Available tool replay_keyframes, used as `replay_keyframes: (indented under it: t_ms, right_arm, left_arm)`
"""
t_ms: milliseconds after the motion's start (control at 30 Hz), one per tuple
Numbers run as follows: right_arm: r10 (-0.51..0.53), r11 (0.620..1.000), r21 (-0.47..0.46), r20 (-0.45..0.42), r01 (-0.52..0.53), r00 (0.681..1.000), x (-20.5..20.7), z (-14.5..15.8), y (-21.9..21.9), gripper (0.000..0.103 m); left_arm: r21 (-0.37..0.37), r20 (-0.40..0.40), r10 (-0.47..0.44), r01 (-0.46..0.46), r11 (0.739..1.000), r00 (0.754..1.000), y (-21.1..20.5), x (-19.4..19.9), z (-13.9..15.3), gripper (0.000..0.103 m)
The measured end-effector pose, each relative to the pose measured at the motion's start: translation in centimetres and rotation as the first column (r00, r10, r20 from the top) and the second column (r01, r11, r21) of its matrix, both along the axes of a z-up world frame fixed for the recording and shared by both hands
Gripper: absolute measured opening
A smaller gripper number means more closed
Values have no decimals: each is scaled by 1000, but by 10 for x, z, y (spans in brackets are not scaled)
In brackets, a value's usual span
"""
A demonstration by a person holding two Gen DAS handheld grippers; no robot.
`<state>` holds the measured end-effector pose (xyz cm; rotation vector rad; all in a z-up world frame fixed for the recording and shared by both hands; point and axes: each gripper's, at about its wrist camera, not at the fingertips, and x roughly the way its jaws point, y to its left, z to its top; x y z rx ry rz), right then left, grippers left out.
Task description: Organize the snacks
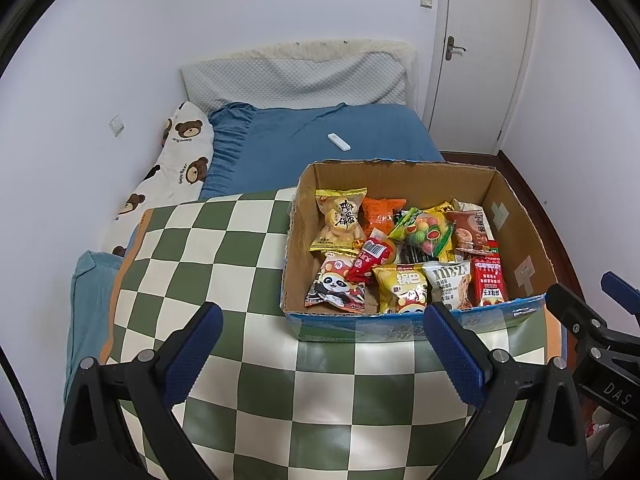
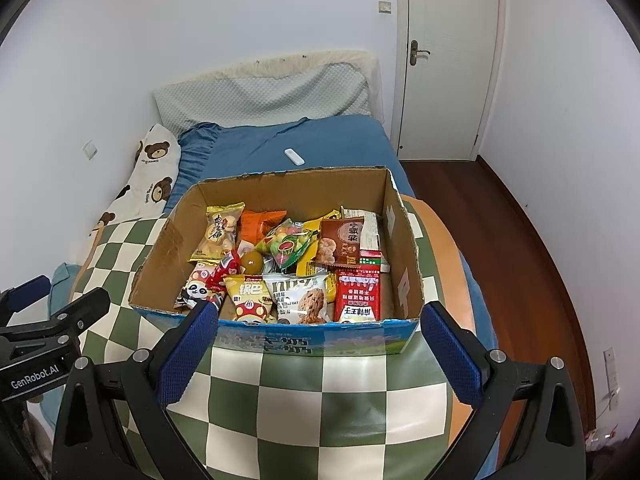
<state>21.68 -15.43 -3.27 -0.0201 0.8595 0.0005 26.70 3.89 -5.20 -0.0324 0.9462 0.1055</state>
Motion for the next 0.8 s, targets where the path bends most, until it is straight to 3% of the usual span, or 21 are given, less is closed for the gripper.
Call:
replay_keyframes:
  t_ms: [800]
  right_arm:
    - [-14, 1000, 3, 7, 14, 1000, -6, 2, -2, 103]
  left_arm:
    - [8, 11, -14, 14, 1000, 1000, 0, -6, 6, 103]
